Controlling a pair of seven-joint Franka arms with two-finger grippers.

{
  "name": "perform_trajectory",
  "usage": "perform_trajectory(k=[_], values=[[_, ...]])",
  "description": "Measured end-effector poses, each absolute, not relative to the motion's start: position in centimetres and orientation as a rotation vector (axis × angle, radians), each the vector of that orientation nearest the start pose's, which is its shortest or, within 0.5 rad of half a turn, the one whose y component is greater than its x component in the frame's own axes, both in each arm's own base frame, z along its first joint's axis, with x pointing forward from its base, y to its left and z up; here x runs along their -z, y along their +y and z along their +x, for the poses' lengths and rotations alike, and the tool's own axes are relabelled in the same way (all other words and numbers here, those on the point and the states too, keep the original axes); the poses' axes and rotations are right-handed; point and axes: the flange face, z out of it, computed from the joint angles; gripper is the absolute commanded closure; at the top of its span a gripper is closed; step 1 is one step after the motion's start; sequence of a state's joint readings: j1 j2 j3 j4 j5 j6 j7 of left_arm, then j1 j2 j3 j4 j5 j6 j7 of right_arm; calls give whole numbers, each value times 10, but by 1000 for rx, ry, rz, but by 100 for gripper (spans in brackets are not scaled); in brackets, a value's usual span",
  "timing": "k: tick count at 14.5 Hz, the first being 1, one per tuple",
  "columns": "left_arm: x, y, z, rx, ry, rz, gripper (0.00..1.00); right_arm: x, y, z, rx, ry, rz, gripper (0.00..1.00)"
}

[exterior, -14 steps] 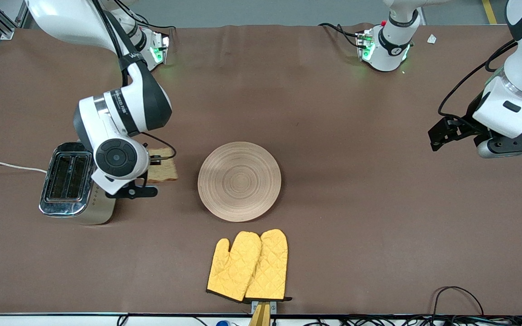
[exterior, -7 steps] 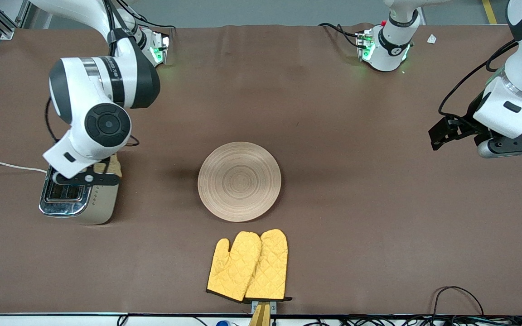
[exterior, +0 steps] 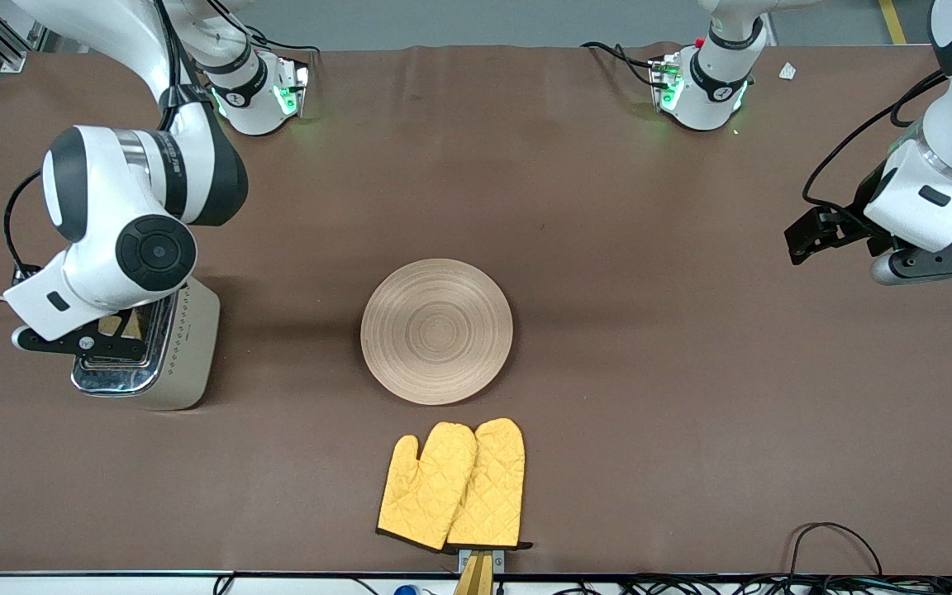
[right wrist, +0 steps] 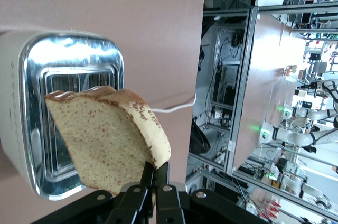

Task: Move plate and put bread in toaster
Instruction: 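Lift the bread slice and carry it to the toaster with the right gripper, then lower the bread slice into a toaster slot with the right gripper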

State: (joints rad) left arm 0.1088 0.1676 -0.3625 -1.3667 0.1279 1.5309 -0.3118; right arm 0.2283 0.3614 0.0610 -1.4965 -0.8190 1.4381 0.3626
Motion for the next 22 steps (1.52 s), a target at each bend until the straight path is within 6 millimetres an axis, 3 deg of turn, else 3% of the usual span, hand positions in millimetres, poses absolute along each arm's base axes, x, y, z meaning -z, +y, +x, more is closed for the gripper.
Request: perform_trajectory(k=[2, 4, 10, 16, 22], values=[[-626, -117, 588, 39, -86, -3076, 0, -447, 89, 618, 113, -47, 2236, 100], [-626, -119, 588, 38, -74, -3077, 0, -438, 85, 612, 105, -80, 2230, 100], [-626, -121, 588, 38, -69, -3077, 0, -453, 60, 608, 48, -229, 2259, 100], [-626, -119, 588, 37, -74, -3076, 0, -444, 60, 599, 51, -441, 2261, 99], [-626, -118, 588, 38, -76, -3076, 0, -439, 62, 598, 52, -467, 2261, 99]])
